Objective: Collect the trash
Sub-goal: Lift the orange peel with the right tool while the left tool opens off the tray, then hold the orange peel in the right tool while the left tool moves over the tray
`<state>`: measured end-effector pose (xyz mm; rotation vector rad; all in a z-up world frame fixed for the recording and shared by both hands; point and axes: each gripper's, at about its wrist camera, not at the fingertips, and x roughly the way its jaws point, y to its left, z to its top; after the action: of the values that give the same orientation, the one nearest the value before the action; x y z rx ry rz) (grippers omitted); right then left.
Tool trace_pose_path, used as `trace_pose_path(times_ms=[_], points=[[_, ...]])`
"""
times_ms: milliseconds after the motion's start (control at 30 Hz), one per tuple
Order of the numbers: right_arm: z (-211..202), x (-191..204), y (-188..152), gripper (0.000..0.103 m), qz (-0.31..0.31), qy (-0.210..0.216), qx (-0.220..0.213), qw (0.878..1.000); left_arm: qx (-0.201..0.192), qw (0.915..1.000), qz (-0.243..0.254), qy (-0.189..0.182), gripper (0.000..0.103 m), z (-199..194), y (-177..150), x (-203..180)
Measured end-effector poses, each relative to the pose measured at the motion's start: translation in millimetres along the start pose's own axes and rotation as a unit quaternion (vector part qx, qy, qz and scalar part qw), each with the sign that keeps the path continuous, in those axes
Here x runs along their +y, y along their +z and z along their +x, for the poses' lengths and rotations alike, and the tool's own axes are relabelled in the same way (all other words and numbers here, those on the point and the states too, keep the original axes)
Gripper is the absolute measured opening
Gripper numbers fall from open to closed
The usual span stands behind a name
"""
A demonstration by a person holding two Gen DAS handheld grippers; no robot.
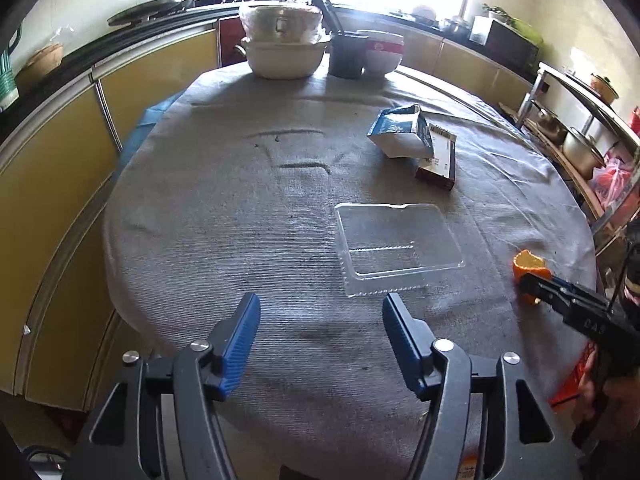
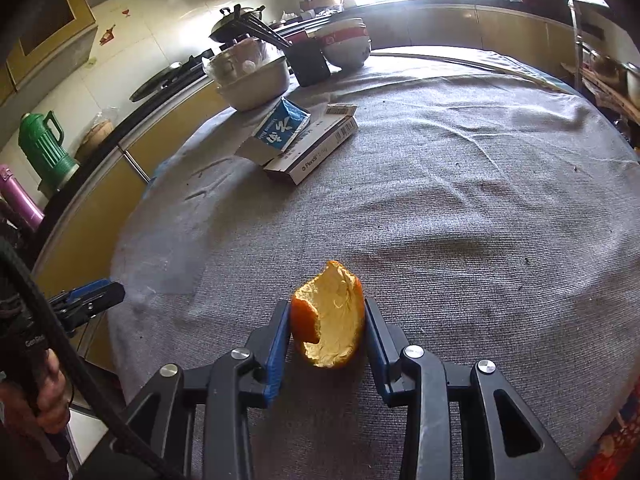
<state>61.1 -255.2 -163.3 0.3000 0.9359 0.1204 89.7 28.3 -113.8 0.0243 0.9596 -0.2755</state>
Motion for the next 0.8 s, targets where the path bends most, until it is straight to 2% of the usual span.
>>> trace_pose_path(times_ms=[333, 467, 667, 800], points=[[2.4, -4.9, 4.5, 0.043, 0.024, 0.013, 0.012, 1.0, -0.003, 0.9995, 0.027, -0.017, 0.066, -13.7, -1.7, 12.4], [3.5, -11.8, 7.7, 0.043, 0.036, 0.032, 0.02, 0.999, -0.015, 0.9987, 0.048, -0.006, 0.076, -21.1, 9.2, 7.7], [4.0, -16.4, 7.1, 0.043, 0.04, 0.05, 0.02, 0.998, -0.006, 0.9982, 0.06, -0.002, 0.076, -16.5, 19.5, -1.8], [4.0, -22.2, 6.6, 0.043, 0.058, 0.065, 0.019, 0.996, -0.003, 0.9954, 0.096, 0.006, 0.076, -13.2, 25.4, -14.8]])
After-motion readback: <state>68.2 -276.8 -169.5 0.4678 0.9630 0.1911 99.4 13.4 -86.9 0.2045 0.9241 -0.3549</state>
